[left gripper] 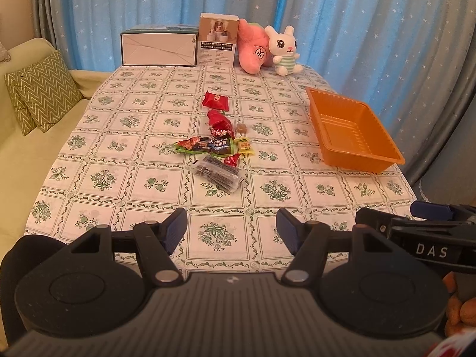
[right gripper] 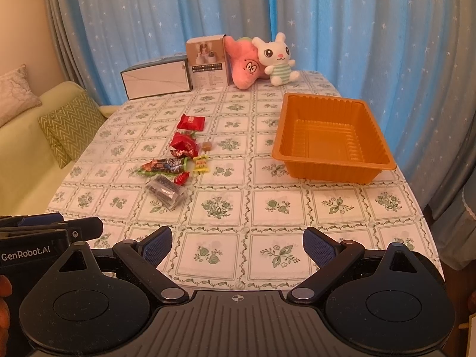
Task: Organize snacks
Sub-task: 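Move the left tool to the clear bag of dark sticks and grasp it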
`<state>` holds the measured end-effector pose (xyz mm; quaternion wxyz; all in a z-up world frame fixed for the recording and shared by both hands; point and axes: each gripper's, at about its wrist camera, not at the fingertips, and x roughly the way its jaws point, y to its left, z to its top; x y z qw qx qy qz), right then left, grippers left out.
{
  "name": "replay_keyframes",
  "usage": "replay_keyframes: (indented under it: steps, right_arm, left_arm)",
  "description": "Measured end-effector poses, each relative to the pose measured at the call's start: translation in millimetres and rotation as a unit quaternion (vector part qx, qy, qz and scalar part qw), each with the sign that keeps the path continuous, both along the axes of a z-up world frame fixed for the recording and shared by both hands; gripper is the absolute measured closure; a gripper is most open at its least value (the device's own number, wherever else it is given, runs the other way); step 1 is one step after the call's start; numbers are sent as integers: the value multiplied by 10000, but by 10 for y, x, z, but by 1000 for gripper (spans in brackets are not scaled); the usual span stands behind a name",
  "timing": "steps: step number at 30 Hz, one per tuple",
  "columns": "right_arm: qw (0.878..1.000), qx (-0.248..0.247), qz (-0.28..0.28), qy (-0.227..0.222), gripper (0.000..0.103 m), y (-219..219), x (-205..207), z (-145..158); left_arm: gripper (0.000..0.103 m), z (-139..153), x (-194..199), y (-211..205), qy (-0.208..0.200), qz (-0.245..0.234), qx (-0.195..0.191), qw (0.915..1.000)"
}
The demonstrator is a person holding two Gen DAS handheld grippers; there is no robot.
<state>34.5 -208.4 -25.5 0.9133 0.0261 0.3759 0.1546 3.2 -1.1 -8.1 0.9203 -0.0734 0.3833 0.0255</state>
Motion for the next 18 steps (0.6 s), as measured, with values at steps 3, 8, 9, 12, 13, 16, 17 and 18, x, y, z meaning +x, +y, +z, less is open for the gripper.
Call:
replay_keyframes:
  steps: [3,8,9,12,13,16,17,18]
  right_arm:
    - [10000,20,17,16,8,28,50,-40]
    - [10000,57,59,31,8,72,159,-156]
    - [10000,62,64,42,8,79,189,-183]
    - [9999,128,96,46,8,108,316,-269]
    - [9998,151,112,49,8,118,354,-297]
    - [9995,221,214,60,8,167,474,-372]
    - [9994,227,244,67,8,188,506,-394]
    - [9993,225,290,72,8,216,548,-426]
  left_arm:
    - [40,-40,41,64,29,55,-28,10000]
    - [42,-163,186,208,132,151,-92,9998]
    - [43,-198,225,238,168,168,-120,9996]
    - [45,-293,335,318,239,217,-232,9992]
    - [45,-324,374,342,264,232,-251,9991]
    - [47,-401,491,404,320,275,-263,9988]
    - [47,-424,529,426,337,297,-270,9986]
    - [48,-450,570,445,354,324,-276,9985]
